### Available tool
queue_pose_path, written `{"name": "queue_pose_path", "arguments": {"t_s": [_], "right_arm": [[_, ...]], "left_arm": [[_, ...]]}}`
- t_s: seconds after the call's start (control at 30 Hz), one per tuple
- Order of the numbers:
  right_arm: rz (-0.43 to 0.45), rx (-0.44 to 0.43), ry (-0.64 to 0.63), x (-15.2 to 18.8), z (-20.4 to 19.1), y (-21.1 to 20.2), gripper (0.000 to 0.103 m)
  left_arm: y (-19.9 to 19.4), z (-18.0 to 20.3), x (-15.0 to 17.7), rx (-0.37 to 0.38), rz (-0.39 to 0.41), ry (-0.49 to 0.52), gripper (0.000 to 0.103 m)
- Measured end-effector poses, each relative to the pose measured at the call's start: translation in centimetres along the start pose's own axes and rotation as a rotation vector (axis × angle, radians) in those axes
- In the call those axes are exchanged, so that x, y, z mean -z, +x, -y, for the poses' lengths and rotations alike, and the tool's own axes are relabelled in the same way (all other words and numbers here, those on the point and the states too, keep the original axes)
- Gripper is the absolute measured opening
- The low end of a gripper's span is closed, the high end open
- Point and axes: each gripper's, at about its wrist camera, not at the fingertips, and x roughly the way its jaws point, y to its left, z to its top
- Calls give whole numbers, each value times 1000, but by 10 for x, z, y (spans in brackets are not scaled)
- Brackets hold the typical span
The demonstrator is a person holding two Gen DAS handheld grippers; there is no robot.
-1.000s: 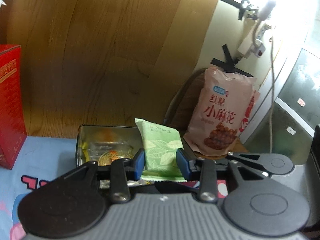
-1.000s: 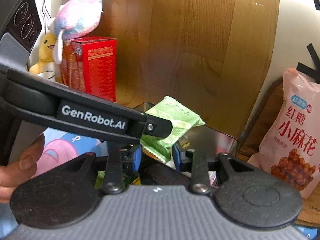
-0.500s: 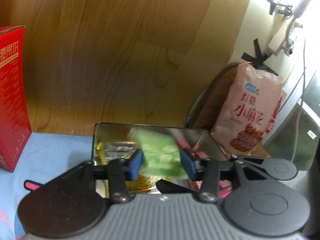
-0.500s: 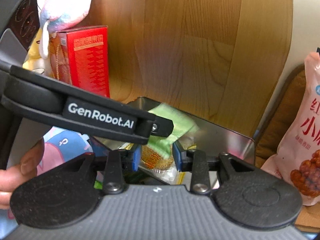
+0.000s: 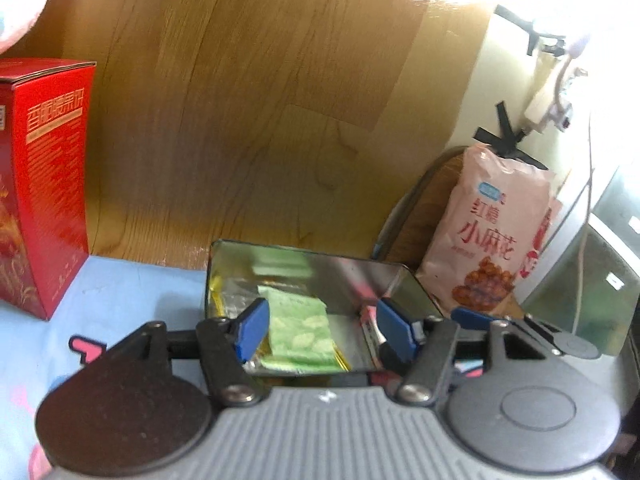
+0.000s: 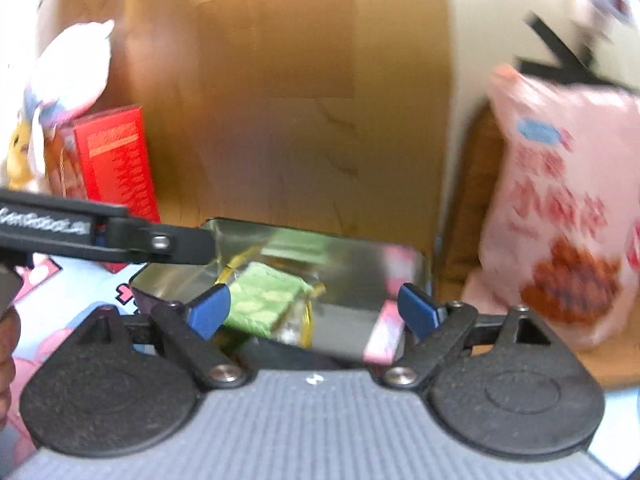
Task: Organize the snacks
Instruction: 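Move the left gripper back to the remaining snacks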
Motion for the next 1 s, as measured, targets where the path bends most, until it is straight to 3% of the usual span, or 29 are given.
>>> {"name": "queue_pose_path", "arguments": {"t_s": [0.5, 0.77, 1.0], "right_arm": [[16, 180, 237, 49, 65, -66, 92], [-3, 178, 269, 63, 75, -79, 92], [-64, 85, 211, 78, 49, -82, 92]], "left_arm": [[-33, 52, 48, 0, -14, 78, 63], [-41, 65, 60, -10, -34, 84, 65], [-52, 61, 71, -33, -44, 71, 66]]}}
